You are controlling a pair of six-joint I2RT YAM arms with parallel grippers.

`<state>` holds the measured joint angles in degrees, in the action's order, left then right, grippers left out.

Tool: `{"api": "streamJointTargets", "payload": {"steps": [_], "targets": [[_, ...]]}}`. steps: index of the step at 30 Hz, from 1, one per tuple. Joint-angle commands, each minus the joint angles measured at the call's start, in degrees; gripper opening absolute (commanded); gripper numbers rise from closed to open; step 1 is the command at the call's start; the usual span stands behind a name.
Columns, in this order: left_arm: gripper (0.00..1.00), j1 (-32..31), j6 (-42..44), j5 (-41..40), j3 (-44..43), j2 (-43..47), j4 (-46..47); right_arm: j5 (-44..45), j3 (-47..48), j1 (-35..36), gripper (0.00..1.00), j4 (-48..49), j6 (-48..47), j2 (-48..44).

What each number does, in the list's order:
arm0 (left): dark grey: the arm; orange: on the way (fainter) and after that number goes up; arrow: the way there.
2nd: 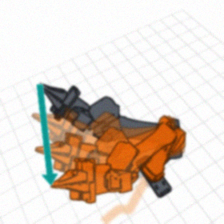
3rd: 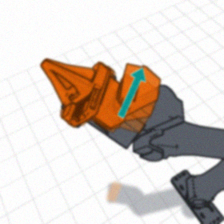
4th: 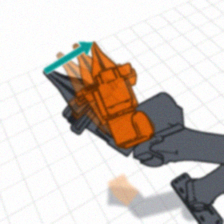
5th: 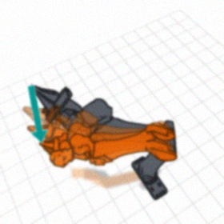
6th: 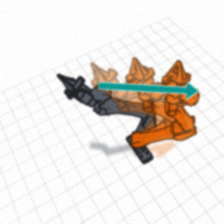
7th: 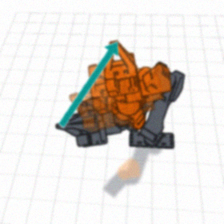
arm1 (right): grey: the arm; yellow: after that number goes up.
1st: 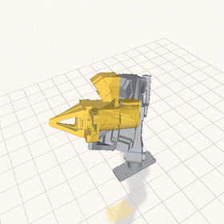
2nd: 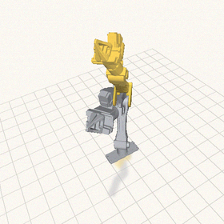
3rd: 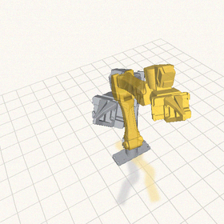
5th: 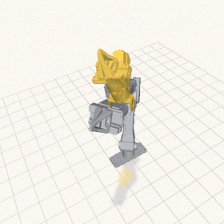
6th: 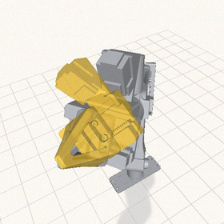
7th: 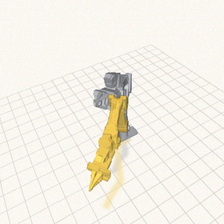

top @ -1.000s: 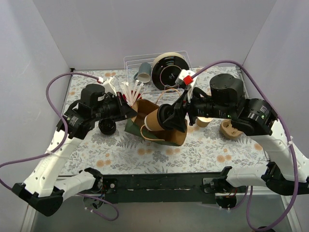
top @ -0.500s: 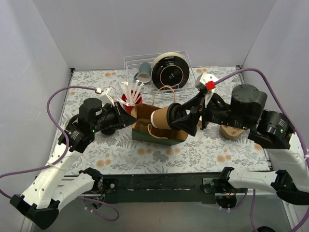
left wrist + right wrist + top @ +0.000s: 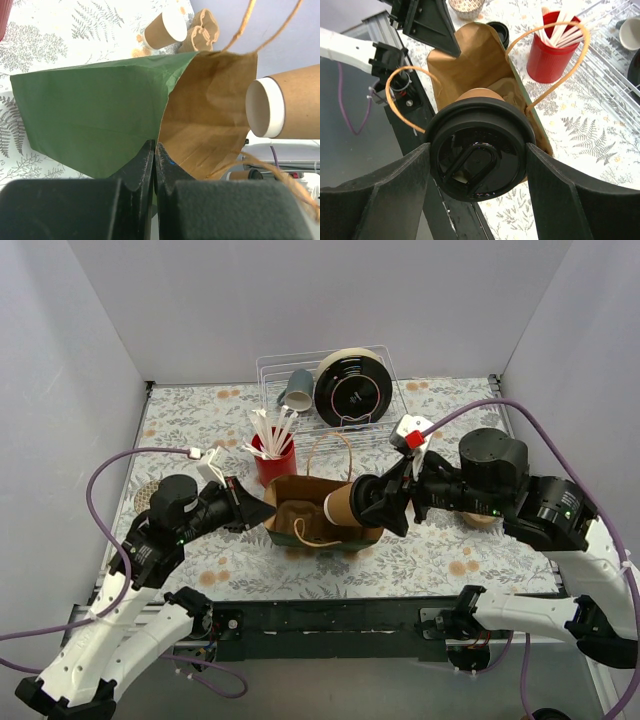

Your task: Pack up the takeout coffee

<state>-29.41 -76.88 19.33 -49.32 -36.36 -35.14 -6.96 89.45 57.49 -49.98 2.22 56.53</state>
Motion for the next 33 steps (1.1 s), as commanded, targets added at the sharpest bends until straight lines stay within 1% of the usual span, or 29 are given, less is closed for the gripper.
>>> {"api": "streamJointTargets", "payload": {"steps": [1,4,8,11,15,19,23,26,30,33], "targets": [[0.00,0.1,1.9,1.3,0.6,-0.3,0.8,0.0,1.4,0.3,0.35,-1.4,-4.5,1.0],[0.00,0.1,3.0,1.1,0.7,-0.9,0.4,1.7,1.7,1.6,0.35,-4.7,-7.8,3.0],[0.00,0.1,4.1,1.1,0.0,-1.6,0.4,6.2,3.8,3.8,0.35,-5.4,-11.9,5.9],[0.00,0.1,6.0,1.1,-0.3,-1.9,3.4,11.3,5.9,5.5,0.35,-6.4,-13.8,8.9],[0.00,0.1,8.1,2.3,-0.7,-2.5,10.2,16.3,7.3,7.5,0.34,-6.4,-14.8,10.7],[0.00,0.1,8.2,4.5,0.8,-2.8,13.9,18.6,8.7,9.7,0.35,-7.2,-14.6,10.9],[0.00,0.1,7.5,5.8,4.5,-1.0,17.0,20.6,9.5,12.8,0.34,-12.1,-14.4,11.8],[0.00,0.0,5.2,7.5,8.3,-0.1,23.9,23.4,8.7,15.5,0.34,-12.9,-13.5,11.7],[0.00,-1.1,4.4,8.0,10.6,-0.9,26.4,27.3,7.2,16.9,0.32,-12.7,-11.5,10.5],[0.00,-2.1,5.4,8.0,13.3,0.3,26.0,27.9,3.7,17.8,0.32,-12.9,-9.9,9.2]]}}
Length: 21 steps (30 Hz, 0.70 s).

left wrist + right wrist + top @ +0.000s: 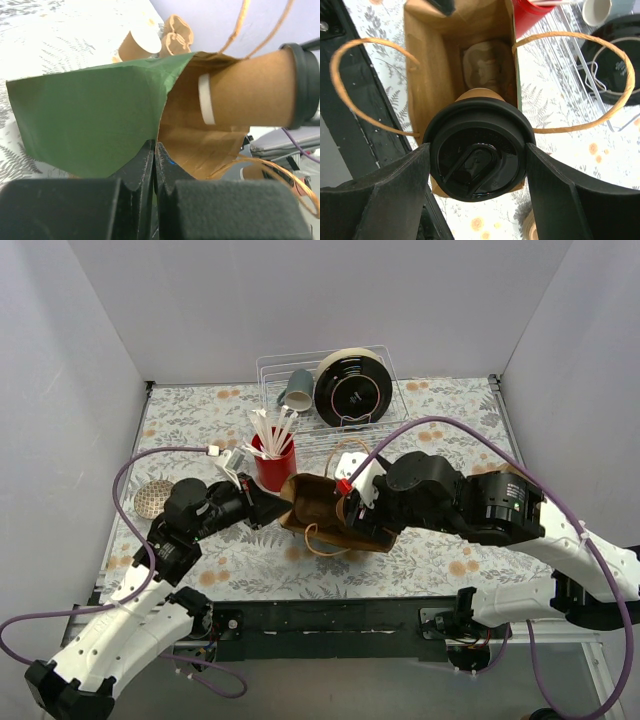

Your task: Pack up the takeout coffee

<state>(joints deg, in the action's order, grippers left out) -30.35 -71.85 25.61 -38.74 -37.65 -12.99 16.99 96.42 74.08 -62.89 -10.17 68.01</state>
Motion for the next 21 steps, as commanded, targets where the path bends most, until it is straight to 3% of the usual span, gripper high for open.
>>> {"api": "streamJointTargets", "payload": {"steps": [1,14,21], "targets": [[0.00,-1.6,0.7,2.0,3.4,2.0,3.7,3.9,-4.1,1.5,0.32,0.0,3.0,-2.6],[0.00,-3.1,5.3,3.1,4.6,5.6,-2.6,6.4,-9.6,7.4,0.31,-3.6,4.2,-1.7],[0.00,-3.3,5.5,0.0,3.8,7.2,-4.8,8.8,-13.4,12.3,0.31,-4.0,4.7,-0.7]]}}
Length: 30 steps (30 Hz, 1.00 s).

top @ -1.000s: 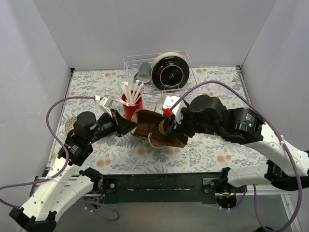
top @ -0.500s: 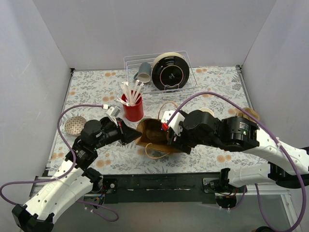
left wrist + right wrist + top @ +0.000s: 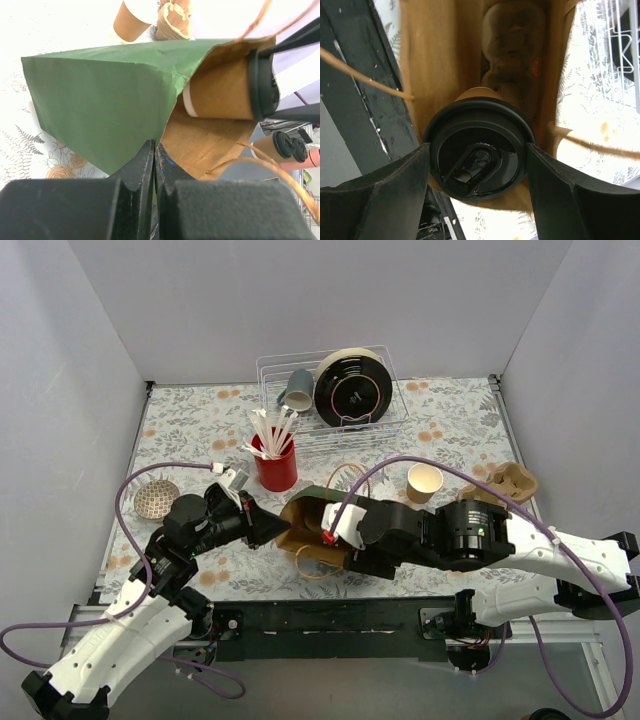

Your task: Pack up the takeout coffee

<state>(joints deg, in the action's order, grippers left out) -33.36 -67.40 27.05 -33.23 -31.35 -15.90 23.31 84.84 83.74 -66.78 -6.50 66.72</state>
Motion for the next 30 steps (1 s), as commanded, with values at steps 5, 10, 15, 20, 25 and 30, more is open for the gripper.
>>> {"api": "streamJointTargets", "payload": {"steps": [5,10,15,20,25,30], "targets": [[0.00,-0.3,-0.5,-2.1,-2.7,1.3,-2.8,5.5,-3.1,3.6,0.30,1.7,1.4,1.0],[0.00,-0.3,0.6,-2.6,-5.2,1.2,-5.5,9.0,-1.5,4.0,0.30,2.6,0.8,3.2],[0.00,-0.4,2.0,-3.2,-5.3,1.8,-6.1,11.6,-2.2,4.1,0.30,5.0,-2.0,4.2],[0.00,-0.3,2.4,-2.7,-3.9,2.8,-5.3,11.3,-2.4,4.1,0.29,7.8,-6.1,5.5],[0.00,-0.3,0.4,-0.3,-2.5,1.9,-5.0,9.7,-6.3,4.8,0.28,9.8,-6.2,3.1],[0.28,-0.3,-1.9,-1.4,-3.7,1.1,-6.5,9.7,-9.0,4.9,0.27,10.7,-6.8,2.4]]}}
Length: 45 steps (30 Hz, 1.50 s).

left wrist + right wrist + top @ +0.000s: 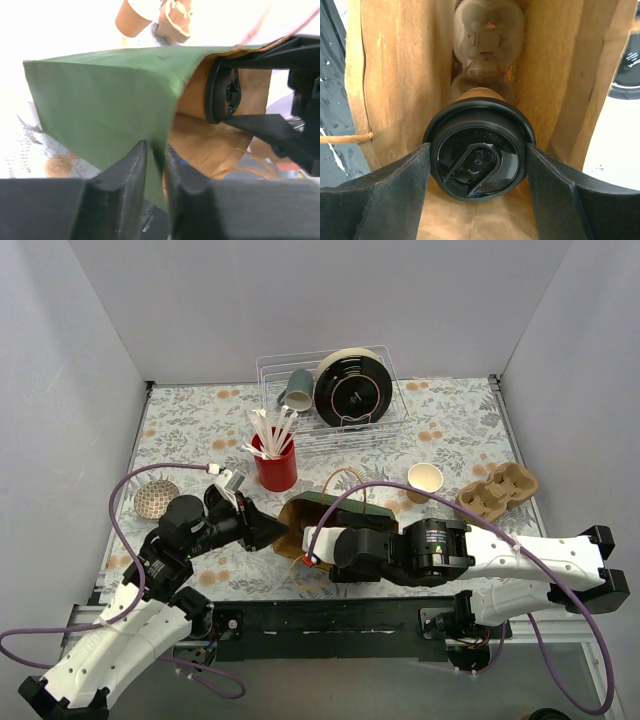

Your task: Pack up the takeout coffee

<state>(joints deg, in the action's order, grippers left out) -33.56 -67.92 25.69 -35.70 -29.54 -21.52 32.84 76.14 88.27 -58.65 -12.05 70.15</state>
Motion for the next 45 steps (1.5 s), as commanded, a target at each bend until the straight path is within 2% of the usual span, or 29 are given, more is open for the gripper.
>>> {"api": "streamJointTargets", "payload": {"steps": [1,3,6,9,17,18,20,21,23,24,29,34,40,45], "targets": [[0.32,-0.1,-1.3,-0.5,-2.0,-1.2,-2.5,-0.1,-0.2,0.4,0.27,2.4,-1.3,-0.7],[0.41,-0.1,-0.9,-2.3,-4.6,-3.6,-4.7,-0.2,-0.6,0.5,0.27,2.7,-1.7,-0.2],[0.44,-0.1,1.1,-3.5,-7.7,-6.7,-7.7,-0.3,-2.0,0.5,0.27,5.1,-2.4,-0.5],[0.51,-0.1,3.0,-5.2,-9.6,-8.9,-7.7,-1.5,-3.3,0.5,0.26,6.4,-2.5,-0.9],[0.52,-0.1,7.8,-8.0,-15.0,-14.6,-9.1,-0.8,-4.2,0.5,0.24,6.4,-2.2,-1.6],[0.50,-0.1,8.3,-7.8,-15.2,-15.2,-9.1,-0.7,-4.4,0.5,0.25,6.0,-2.2,-1.8],[0.36,-0.2,9.8,-6.2,-16.1,-16.9,-9.0,-0.6,-5.2,0.5,0.25,5.7,-1.7,-2.4],[0.15,-0.1,9.7,-5.4,-16.2,-17.1,-8.9,-0.4,-5.6,0.5,0.24,5.1,-1.4,-2.6],[0.02,-0.1,8.3,-2.2,-14.5,-15.0,-5.7,0.4,-6.1,0.5,0.24,4.7,-0.4,-3.5],[0.00,-0.2,7.1,-1.2,-13.5,-13.5,-2.2,0.7,-6.2,0.5,0.24,4.5,-0.2,-3.9],[0.00,-0.5,1.2,-1.6,-7.6,-6.5,3.1,5.2,-9.0,0.6,0.24,5.3,-1.5,-6.6],[0.00,-0.8,0.7,-1.3,-5.1,-6.0,4.4,8.2,-11.5,0.6,0.23,9.2,-5.4,-8.8],[0.00,-1.2,-0.5,0.5,-1.5,-5.7,5.8,7.5,-7.7,0.7,0.24,7.6,-6.0,-4.1],[0.00,-1.2,-1.5,0.5,-2.6,-6.7,4.0,8.4,-6.8,0.6,0.24,9.1,-7.5,-1.8]]}}
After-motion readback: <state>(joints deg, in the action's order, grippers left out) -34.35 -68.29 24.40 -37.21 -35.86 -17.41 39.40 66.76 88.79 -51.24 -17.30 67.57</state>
